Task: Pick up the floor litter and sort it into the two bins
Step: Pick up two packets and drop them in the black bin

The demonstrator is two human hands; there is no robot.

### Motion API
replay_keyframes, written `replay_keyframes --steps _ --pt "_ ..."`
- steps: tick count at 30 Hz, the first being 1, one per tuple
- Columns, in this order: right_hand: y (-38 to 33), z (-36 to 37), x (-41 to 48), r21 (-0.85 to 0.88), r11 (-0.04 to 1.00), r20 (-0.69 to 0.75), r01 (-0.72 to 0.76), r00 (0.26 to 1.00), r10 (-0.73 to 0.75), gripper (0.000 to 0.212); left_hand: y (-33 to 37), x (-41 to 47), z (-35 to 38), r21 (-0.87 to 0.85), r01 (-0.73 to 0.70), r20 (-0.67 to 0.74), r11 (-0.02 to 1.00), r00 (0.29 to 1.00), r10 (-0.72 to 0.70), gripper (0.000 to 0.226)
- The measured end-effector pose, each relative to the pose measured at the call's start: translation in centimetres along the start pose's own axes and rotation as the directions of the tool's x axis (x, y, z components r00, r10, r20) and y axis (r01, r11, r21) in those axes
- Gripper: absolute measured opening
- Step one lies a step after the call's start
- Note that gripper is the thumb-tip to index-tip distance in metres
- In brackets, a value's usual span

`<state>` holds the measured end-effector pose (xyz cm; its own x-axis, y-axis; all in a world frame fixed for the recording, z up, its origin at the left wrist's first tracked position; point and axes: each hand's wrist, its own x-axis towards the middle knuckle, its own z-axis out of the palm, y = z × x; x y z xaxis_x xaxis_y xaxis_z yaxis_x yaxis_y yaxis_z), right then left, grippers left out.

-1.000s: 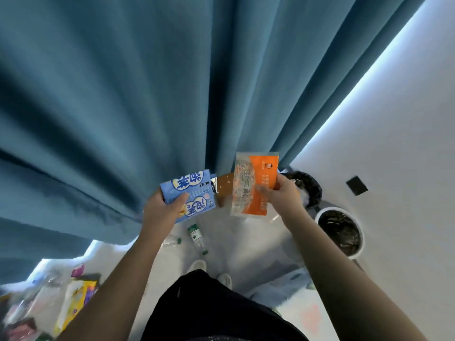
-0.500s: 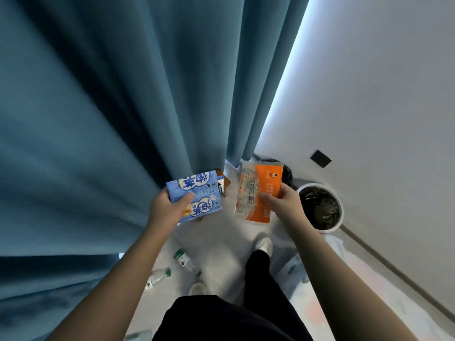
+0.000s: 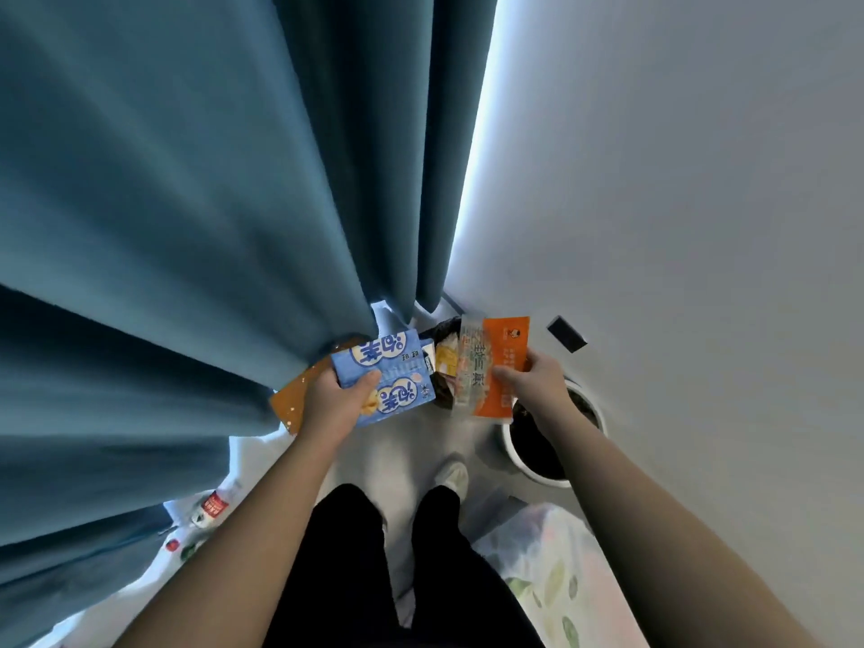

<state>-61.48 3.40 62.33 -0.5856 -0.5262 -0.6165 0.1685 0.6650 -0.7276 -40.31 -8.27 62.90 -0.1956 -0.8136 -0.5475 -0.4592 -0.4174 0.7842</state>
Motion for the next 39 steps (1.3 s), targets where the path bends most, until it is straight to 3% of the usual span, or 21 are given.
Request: replay_keyframes --steps 6,13,24,27,32,34,37,39 --pt "5.6 -1.0 9.5 -0.113 0.974 -0.058 -0.198 0.98 0.193 0.016 -3.0 9.7 7.2 0.159 0.105 0.129 0.982 0.984 -0.126 0.014" --pt "15.8 1.9 23.1 -0.194 0.918 -0.142 -0.345 0.936 0.321 0.016 -12.0 24.4 16.8 0.409 0.11 0.22 0.906 0.952 -0.214 0.022" --pt "29.2 9.5 43.6 -0.177 0.903 -0.214 -0.392 0.91 0.354 0.008 -25.0 40.6 30.1 0.646 0.048 0.215 0.762 0.946 -0.241 0.034" --pt "31.0 11.2 46.1 -0.191 0.9 -0.23 -0.391 0.909 0.347 0.019 -26.6 42.4 32.3 0.722 0.023 0.214 0.691 0.943 -0.255 0.033" --pt "31.6 12.3 46.7 -0.242 0.85 -0.24 -0.467 0.878 0.414 0.051 -26.3 42.1 33.1 0.81 -0.07 0.221 0.582 0.956 -0.192 0.059" --pt "31.2 12.4 45.8 -0.283 0.841 -0.244 -0.462 0.882 0.402 0.068 -25.7 40.7 32.2 0.815 -0.21 0.302 0.54 0.949 -0.087 0.069" --pt "30.4 12.6 43.9 -0.415 0.834 -0.193 -0.365 0.931 0.311 0.08 -25.5 38.9 30.6 0.82 -0.452 0.475 0.353 0.88 0.023 0.066" --pt "30.3 12.9 43.1 -0.537 0.806 -0.105 -0.249 0.968 0.229 0.082 -25.5 38.9 30.2 0.804 -0.545 0.565 0.238 0.825 -0.02 0.06"
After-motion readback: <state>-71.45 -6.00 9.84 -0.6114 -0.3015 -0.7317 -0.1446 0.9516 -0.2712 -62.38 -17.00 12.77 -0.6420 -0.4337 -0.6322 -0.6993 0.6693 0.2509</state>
